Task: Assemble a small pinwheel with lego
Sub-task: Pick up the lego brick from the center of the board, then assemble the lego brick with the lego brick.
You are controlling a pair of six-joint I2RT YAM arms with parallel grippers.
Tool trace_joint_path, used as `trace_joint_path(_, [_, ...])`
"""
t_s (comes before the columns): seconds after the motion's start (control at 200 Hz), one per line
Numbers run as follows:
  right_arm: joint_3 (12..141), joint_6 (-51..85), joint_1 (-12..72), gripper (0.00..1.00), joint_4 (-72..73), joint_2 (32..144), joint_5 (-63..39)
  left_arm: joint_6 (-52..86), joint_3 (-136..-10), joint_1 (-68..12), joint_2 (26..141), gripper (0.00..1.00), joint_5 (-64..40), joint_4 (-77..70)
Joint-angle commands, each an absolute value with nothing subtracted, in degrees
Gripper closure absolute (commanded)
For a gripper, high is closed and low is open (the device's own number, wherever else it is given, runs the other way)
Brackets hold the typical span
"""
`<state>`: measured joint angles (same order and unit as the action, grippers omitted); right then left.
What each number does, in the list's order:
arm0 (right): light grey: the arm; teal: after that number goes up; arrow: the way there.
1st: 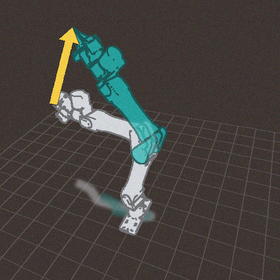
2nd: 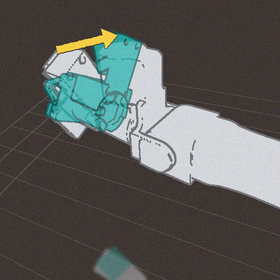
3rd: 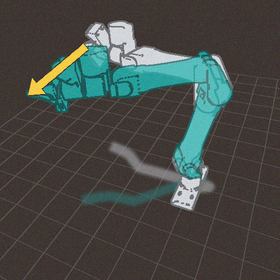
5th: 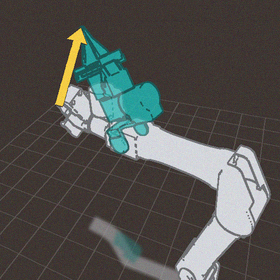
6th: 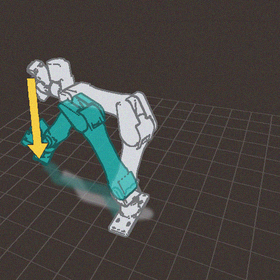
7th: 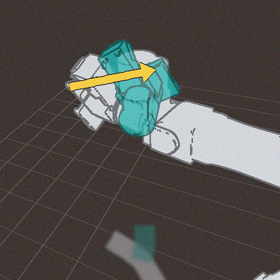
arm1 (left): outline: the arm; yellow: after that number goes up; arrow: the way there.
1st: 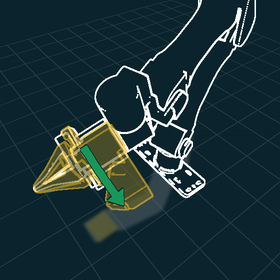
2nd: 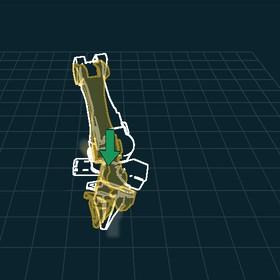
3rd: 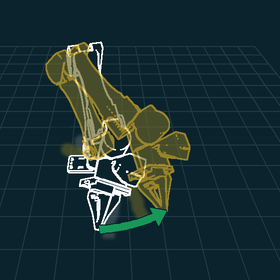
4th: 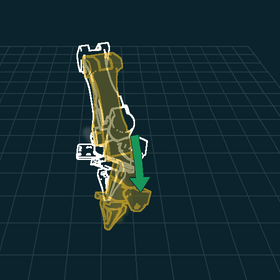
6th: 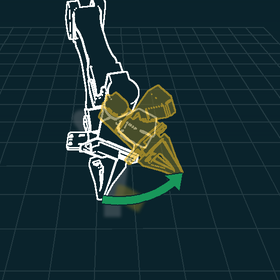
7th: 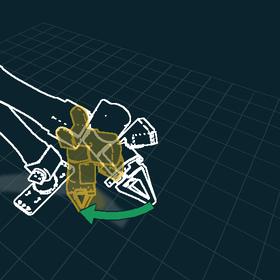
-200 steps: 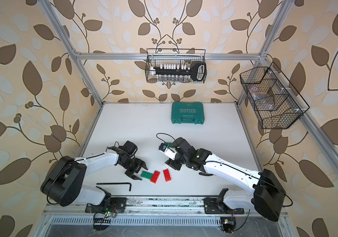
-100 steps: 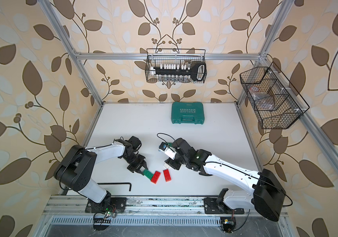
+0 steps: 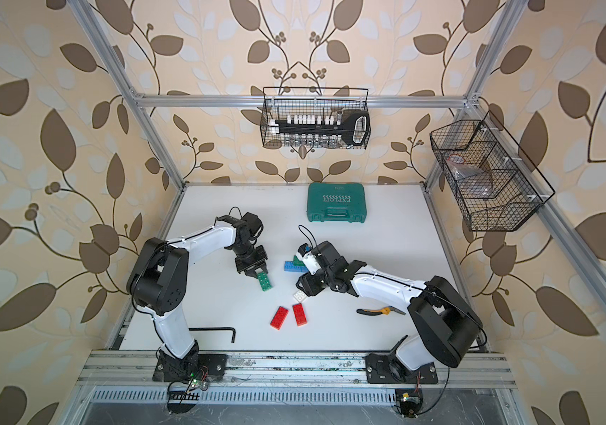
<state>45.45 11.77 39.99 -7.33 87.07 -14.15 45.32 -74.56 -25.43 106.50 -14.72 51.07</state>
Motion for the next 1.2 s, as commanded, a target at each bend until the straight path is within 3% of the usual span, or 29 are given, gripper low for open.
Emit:
trace_joint_path(0.0, [44.7,15.9,38.2,0.41,-1.8,89.8,-18.4,37.2,-79.3,-24.6,107.1,0.69,-11.8,56.3])
trace_joint_path(0.255, [44.6,15.5,32.9,0.42,0.1,95.9,-18.9,36.7,-86.7,-24.0,109.3,0.69,-16.8,58.0])
trace_joint_path(0.675, [49.0,10.1,30.9,0.42,-1.2,100.9,-15.3,37.7,-91.1,-24.1,114.6,0.73,-25.1,59.2])
trace_joint_path(0.865, [48.6,8.7,30.4,0.42,-1.5,98.6,-15.8,40.6,-96.1,-24.0,117.3,0.72,-26.7,59.5])
trace_joint_path(1.07, [46.6,8.0,30.4,0.44,-1.6,88.7,-20.9,41.9,-105.7,-23.9,123.2,0.73,-27.7,64.4])
trace_joint_path(1.2, [50.4,5.5,30.3,0.51,-2.3,87.2,-27.7,41.6,-111.2,-24.0,127.1,0.73,-28.2,68.5])
